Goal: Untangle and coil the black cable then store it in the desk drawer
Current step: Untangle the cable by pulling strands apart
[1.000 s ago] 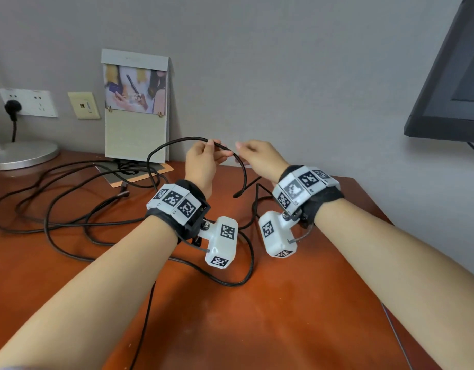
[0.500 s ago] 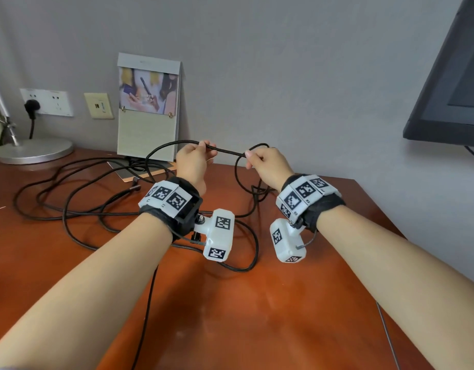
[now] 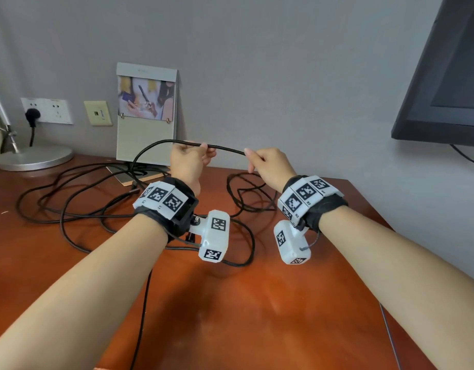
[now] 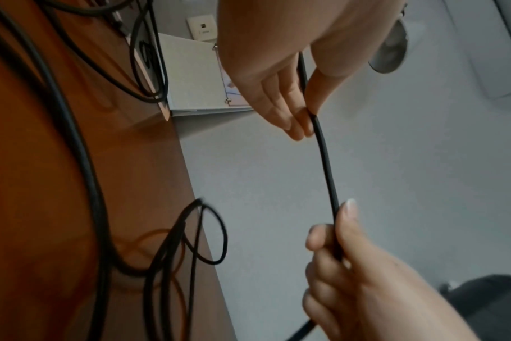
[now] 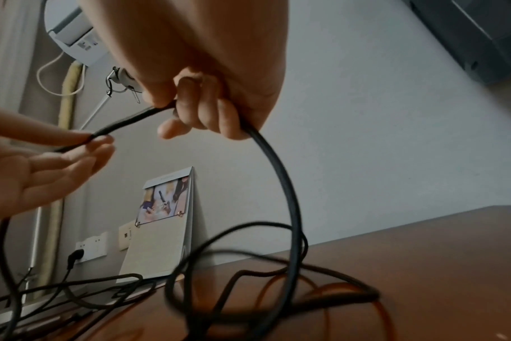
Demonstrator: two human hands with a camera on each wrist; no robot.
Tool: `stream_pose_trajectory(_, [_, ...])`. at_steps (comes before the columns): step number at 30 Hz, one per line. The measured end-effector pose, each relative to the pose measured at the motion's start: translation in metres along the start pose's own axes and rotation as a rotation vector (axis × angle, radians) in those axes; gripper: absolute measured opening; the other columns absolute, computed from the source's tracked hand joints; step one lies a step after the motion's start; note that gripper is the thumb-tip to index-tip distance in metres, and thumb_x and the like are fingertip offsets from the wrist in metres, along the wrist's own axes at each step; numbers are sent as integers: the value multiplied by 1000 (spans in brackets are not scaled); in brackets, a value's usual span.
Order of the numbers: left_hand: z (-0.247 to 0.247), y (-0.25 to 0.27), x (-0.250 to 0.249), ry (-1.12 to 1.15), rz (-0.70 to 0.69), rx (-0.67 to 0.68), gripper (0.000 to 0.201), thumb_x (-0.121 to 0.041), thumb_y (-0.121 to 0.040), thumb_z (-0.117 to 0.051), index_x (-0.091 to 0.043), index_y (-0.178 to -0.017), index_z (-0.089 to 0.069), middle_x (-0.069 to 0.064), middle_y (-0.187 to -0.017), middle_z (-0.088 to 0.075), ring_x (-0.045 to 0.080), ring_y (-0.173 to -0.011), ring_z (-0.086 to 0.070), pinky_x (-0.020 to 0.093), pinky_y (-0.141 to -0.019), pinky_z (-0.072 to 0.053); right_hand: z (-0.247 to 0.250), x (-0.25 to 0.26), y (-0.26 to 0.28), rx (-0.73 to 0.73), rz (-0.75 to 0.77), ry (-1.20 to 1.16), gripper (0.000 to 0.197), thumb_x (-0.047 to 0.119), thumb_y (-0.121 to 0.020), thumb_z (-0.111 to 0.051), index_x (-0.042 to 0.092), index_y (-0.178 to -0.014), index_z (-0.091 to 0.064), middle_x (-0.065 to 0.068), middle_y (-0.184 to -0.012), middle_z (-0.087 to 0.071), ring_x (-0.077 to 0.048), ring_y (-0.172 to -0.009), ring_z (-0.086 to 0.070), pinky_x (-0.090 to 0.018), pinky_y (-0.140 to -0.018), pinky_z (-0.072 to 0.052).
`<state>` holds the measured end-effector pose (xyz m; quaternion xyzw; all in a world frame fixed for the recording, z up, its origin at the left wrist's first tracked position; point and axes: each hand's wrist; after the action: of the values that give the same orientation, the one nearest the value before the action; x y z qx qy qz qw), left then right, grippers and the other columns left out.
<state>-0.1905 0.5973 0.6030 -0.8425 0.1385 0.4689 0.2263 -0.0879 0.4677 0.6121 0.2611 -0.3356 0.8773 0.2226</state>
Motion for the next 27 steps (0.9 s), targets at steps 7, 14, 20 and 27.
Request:
stream_pose_trajectory(7, [-11,21,4,-70,8,100,41,-5,-89,-61,-4,-118,-33,3,-75,-63,14,-70,-64,30,-84,-50,-7,4,8,-20,58,53,49,39,-96,-46,18,-53,-54,1,-51,-51,-18,-53,-50,-29,-62,-42])
stream_pose_trajectory(14, [-9,21,1,5,-33,30,37,6,-90,-53,-9,-112,-27,-8,-53,-64,13,-67,-66,35,-88,-53,-1,-2,15,16,44,74,54,45,-95,-43,8,-59,-61,6,-49,-50,-13,-50,-50,-28,-62,-44])
stream_pose_trajectory(20, [-6,26,3,-21,-17,105,41,6,-87,-59,-9,-113,-30,2,-71,-59,8,-65,-66,29,-80,-55,-4,-4,20,-5,53,68,54,44,-95,-46,4,-61,-60,6,-46,-47,-13,-47,-46,-27,-56,-39])
stream_pose_trajectory(27, [-14,32,6,-44,-40,116,30,9,-89,-52,-15,-89,-36,9,-81,-65,19,-79,-66,25,-69,-56,-9,3,19,19,67,84,57,47,-95,-42,6,-61,-60,6,-48,-50,-15,-50,-50,-30,-60,-45])
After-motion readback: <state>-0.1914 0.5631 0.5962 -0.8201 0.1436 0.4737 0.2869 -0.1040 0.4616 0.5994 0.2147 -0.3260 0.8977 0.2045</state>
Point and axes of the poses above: each hand's wrist, its own y-axis away from the middle knuckle, its own z-axis out of the back of the hand, x = y × z
